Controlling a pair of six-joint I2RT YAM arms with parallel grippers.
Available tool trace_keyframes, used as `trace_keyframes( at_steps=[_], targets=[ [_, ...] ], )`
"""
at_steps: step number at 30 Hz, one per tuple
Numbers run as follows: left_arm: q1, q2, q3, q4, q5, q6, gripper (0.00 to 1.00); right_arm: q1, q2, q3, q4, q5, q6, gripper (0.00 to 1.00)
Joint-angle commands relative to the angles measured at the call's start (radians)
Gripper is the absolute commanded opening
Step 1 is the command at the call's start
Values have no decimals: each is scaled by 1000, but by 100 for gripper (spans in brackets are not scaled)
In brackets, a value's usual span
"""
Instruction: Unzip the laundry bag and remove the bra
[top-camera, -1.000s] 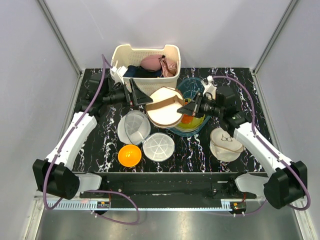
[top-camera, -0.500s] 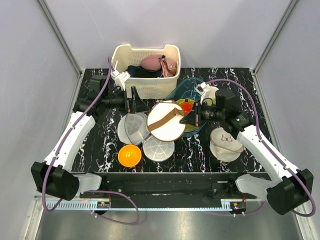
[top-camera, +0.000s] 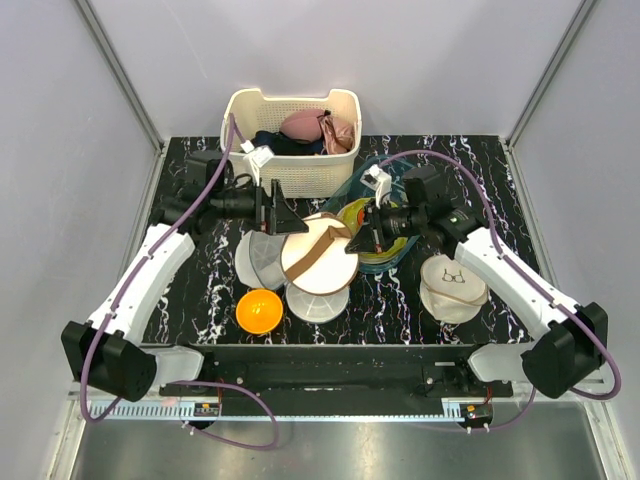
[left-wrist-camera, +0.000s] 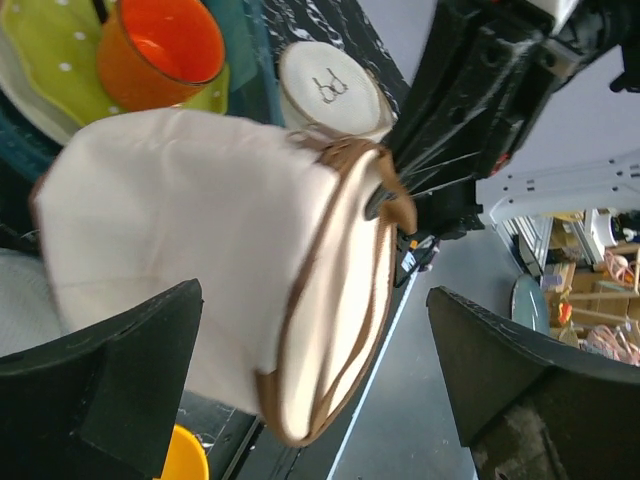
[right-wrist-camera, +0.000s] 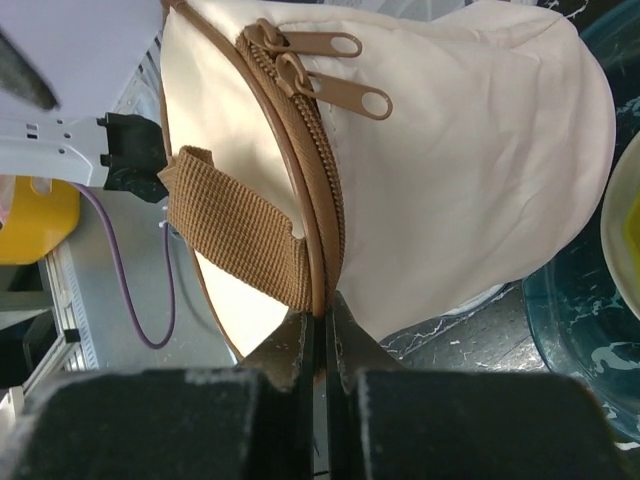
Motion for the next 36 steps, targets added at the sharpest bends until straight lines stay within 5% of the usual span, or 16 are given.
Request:
trace_keyframes(
  at_steps=[1,2,4,7,9,10,13,14,15,16,17,19,24,29,32,36],
  targets=[
    [-70,10,33,56,35,18,91,27,17,51,12,66,7,0],
    [-76,13,27,54,25,17,83,27,16,48,39,78,22,0],
    [-76,19,10,59,5,4,50,29,-1,28,71,110,49,0],
    [-76,31,-13,82,-3,-16,33,27,-44,-15,134,136,79,0],
    [-76,41,-19,99,14,-23,43,27,-75,-35,176,127,90,0],
    [-76,51,-16,105,17,-26,65,27,-81,-50,185,124,93,0],
    [-76,64,-13,143,32,-52,66,27,-87,-65,193,115,90,0],
    [-76,68,-18,158,53,-63,24,27,-84,-67,193,115,89,0],
    [-76,70,-19,171,54,-71,6,29,-77,-67,191,127,93,0],
    [-76,71,-21,181,42,-91,0,29,-75,-64,191,138,101,0],
    [-76,68,-19,183,8,-95,0,29,-70,-61,187,153,110,0],
    [-73,64,-15,176,-41,-117,0,27,-58,-38,171,225,148,45],
    [-41,-36,-36,177,-286,-206,0,27,-127,-42,156,410,232,84],
    [-38,-191,-183,302,-559,-431,0,29,-222,-177,362,459,491,89],
    [-38,-266,-263,361,-653,-529,0,29,-231,-304,635,376,708,89],
    [-42,-349,-369,419,-719,-640,0,55,-190,-358,756,371,857,90]
  ],
)
